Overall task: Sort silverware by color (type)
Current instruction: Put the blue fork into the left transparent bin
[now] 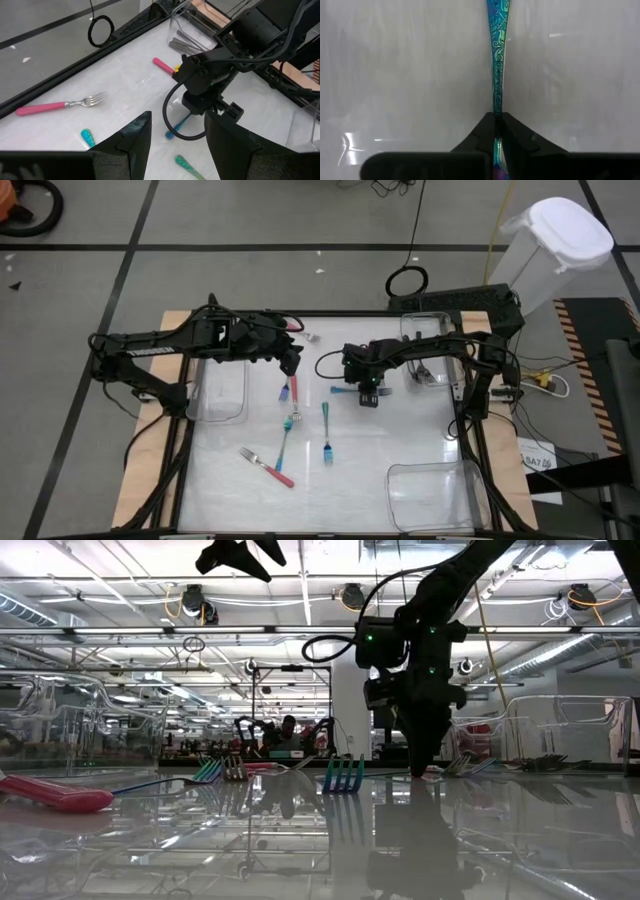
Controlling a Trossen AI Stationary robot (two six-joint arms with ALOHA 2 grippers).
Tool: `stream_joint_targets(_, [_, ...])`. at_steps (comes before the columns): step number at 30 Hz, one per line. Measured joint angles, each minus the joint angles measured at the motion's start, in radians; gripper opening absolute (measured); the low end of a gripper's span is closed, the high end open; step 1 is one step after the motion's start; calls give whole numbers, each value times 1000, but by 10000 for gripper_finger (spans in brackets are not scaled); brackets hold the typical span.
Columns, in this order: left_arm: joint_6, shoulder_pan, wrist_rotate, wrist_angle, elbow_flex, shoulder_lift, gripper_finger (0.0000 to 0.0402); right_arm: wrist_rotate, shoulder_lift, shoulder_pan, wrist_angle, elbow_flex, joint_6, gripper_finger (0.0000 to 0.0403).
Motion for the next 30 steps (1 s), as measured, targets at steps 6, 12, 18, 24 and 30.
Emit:
stream_joint_targets(6, [9, 0, 0, -1, 0, 0, 184, -8, -1, 0, 5, -1, 60, 18])
stream_joint_targets(12, [4, 0, 0, -22, 0, 0, 184, -31, -38, 3, 10, -6, 130, 7])
stream_joint_targets(18, [-3, 0, -1, -31, 0, 0, 184, -25, -117, 1, 9, -5, 186, 8])
stream_joint_targets(24, [-31, 0, -4, -30, 0, 0, 184, -18, -213, 1, 9, -4, 269, 8])
stream_joint_targets(30, [-95, 0, -33, -30, 0, 0, 184, 13, -302, 1, 19, -3, 364, 8])
